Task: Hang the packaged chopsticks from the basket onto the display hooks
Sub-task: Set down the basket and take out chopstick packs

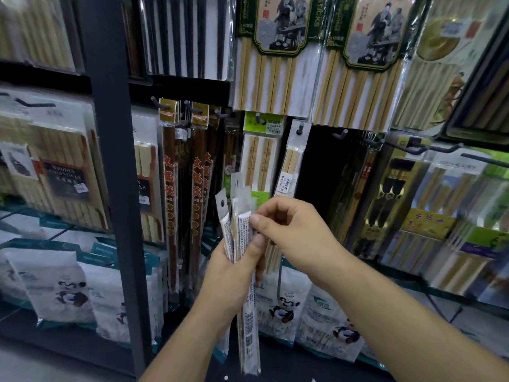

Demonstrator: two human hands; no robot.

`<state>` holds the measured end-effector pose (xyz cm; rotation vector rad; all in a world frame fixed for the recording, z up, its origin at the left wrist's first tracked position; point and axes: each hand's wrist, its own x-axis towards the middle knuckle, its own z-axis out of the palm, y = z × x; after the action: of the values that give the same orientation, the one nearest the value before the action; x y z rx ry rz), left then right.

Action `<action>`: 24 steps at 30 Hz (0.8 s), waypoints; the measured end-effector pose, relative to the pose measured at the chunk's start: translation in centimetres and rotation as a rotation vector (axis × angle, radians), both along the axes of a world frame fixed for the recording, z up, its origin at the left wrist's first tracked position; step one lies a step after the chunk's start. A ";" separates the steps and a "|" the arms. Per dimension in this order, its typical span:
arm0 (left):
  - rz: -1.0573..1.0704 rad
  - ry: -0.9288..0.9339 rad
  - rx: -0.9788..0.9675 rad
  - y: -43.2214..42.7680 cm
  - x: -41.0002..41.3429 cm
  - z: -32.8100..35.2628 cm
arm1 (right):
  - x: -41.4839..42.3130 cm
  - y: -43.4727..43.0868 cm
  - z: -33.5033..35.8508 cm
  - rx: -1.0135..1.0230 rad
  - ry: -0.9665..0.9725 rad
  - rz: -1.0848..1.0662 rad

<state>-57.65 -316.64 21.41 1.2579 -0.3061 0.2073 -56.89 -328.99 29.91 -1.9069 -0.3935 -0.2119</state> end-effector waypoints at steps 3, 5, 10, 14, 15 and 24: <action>0.011 0.036 0.007 0.1 -0.1 0.0 | 0.3 -0.4 0.1 0.065 0.022 -0.027; 0.000 0.079 -0.019 0.2 -0.1 0.0 | 0.3 -0.6 0.1 0.082 0.014 -0.058; 0.045 0.076 -0.045 0.2 -0.3 0.3 | 0.5 -0.7 0.1 0.051 -0.063 -0.168; 0.116 0.163 -0.127 0.4 -0.1 0.5 | 0.7 -1.3 2.1 0.140 -0.192 -0.269; 0.126 0.171 -0.138 0.5 -0.1 0.5 | 0.8 -1.5 2.9 0.150 -0.228 -0.294; 0.121 0.163 -0.068 0.6 -0.2 0.4 | 2.4 -1.4 7.2 0.266 -0.313 -0.392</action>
<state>-57.90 -316.01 21.79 1.2183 -0.0824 0.2158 -54.48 -330.36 37.08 -1.6727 -0.1813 -0.7904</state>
